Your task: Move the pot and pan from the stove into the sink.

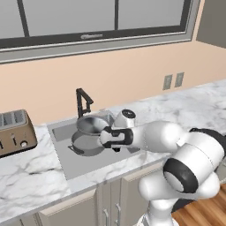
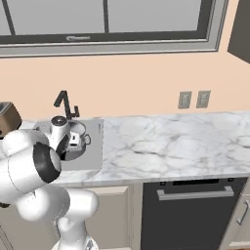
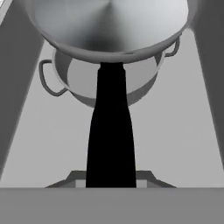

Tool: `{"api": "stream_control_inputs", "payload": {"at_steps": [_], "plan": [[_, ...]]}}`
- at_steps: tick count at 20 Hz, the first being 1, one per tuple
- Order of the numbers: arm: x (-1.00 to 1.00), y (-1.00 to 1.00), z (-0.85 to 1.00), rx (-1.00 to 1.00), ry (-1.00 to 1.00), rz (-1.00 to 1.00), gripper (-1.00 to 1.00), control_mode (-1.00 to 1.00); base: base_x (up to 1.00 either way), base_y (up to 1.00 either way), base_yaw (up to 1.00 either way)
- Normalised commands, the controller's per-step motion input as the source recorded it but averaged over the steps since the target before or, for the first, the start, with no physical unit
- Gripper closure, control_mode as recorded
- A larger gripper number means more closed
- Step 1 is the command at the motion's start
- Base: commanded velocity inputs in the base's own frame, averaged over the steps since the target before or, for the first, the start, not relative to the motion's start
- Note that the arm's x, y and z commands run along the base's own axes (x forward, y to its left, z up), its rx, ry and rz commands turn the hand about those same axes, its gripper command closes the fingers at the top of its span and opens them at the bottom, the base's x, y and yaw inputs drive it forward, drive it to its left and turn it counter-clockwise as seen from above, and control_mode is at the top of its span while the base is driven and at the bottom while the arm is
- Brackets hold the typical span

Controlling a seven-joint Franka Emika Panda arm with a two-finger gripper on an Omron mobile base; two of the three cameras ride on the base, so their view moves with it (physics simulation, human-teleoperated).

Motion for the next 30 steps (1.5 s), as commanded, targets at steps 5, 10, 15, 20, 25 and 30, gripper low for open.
{"api": "stream_control_inputs", "payload": {"at_steps": [5,10,15,20,25,30], "plan": [[0.63,0.19,-0.38,0.00,0.12,0.03,1.00,-1.00,0.00,0.00,0.00],[0.11,0.01,-0.07,0.00,0.01,0.01,1.00,-1.00,0.00,0.00,0.00],[0.26,0.06,-0.39,-0.07,0.04,0.00,1.00,-1.00,0.00,0.00,0.00],[0.72,0.15,-0.31,-0.03,0.04,0.00,1.00,-1.00,0.00,0.00,0.00],[0.45,0.12,-0.18,-0.03,0.11,0.02,1.00,-1.00,0.00,0.00,0.00],[-0.38,0.00,-0.04,-0.01,0.07,0.22,1.00,-1.00,0.00,0.00,0.00]]}}
